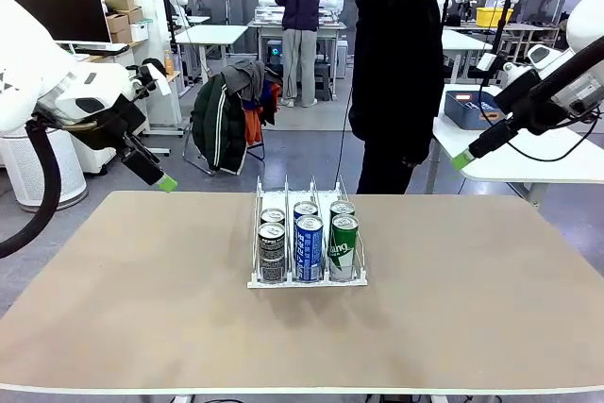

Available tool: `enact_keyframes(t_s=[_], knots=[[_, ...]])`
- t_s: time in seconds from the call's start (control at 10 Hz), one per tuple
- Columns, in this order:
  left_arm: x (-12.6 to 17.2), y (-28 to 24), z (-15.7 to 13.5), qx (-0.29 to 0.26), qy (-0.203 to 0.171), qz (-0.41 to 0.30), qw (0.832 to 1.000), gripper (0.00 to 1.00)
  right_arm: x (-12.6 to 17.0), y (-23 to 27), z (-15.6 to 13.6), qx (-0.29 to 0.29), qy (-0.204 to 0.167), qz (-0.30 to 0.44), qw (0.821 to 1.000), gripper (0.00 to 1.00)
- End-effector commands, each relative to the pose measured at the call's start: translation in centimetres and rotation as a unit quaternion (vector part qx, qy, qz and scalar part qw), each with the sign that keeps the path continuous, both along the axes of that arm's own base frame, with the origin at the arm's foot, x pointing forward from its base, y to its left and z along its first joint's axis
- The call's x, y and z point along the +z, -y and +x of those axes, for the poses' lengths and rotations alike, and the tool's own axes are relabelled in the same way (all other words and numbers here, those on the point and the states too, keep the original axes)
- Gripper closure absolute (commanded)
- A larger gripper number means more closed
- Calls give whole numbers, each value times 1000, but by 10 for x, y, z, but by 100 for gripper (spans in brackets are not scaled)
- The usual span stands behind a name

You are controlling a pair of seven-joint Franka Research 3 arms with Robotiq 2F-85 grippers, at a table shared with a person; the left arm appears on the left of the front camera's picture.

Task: Fill the beverage cans into the dispenser.
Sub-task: Pick up the Sprite handed by the human.

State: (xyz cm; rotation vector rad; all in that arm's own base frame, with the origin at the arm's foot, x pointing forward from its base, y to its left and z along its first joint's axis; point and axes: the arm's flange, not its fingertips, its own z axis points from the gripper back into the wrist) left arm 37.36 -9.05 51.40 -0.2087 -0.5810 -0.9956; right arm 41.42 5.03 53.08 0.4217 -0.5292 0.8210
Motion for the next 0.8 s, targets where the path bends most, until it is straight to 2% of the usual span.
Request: enact_keyframes(t_s=[0.0, 0.1, 0.2, 0.3, 0.4, 0.6, 0.7], knots=[[-6, 1, 0, 1, -6, -5, 1000, 0, -2, -4, -4, 21, 1, 5, 1000, 0], [0, 0, 0, 0, 0, 0, 1000, 0, 0, 0, 0, 0, 0, 0, 1000, 0], [9, -9, 13, -26, 8, -32, 999, 0, 22, 10, 16, -4, 25, 45, 999, 0], [16, -18, 25, -23, 23, -58, 998, 0, 46, 19, 31, -2, 60, 71, 996, 0], [34, -35, 36, -24, 21, -96, 995, 0, 68, 25, 36, 2, 72, 92, 993, 0], [65, -52, 38, -53, 42, -142, 988, 0, 107, 47, 43, 35, 68, 103, 992, 0], [80, -58, 34, -51, 58, -140, 987, 0, 124, 58, 45, 28, 78, 118, 990, 0]])
